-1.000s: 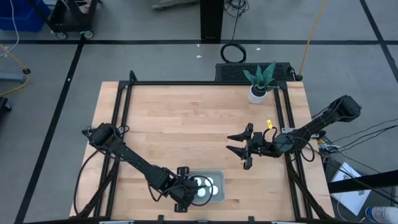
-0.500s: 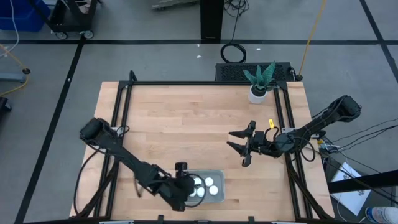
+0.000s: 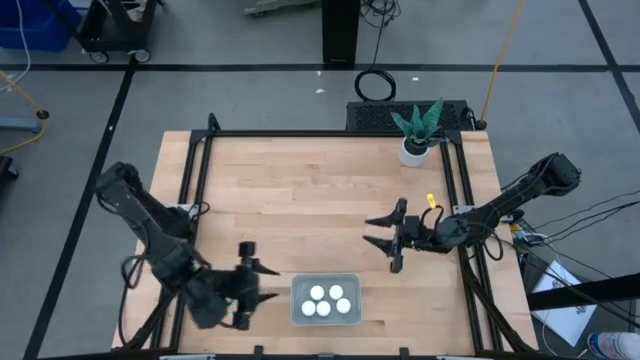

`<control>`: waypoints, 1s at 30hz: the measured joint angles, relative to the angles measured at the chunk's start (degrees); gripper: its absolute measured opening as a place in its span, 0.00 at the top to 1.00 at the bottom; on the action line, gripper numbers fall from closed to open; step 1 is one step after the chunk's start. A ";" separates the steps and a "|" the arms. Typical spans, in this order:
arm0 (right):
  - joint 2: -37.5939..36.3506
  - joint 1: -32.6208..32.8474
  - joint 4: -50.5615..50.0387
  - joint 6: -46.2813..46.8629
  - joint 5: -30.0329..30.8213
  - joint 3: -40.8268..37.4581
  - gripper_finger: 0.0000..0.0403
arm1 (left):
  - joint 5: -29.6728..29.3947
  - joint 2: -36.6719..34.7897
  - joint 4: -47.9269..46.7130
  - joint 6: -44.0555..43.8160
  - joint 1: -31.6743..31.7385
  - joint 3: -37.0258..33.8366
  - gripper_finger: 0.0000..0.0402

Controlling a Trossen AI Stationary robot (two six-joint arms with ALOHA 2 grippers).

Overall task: Pick and place pill bottles into a basket
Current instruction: Return to Home Position

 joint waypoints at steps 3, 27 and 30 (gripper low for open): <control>0.02 0.04 -2.23 0.94 -4.92 -0.02 0.54 | -2.67 -4.25 4.78 -1.57 -2.14 -6.57 0.47; 17.21 -6.35 0.49 7.08 -15.17 -0.09 0.53 | 21.91 -42.40 61.39 21.49 13.20 -67.48 0.47; 17.52 -9.02 2.49 5.44 -20.02 0.00 0.53 | 24.92 -46.80 60.82 21.43 16.62 -70.42 0.47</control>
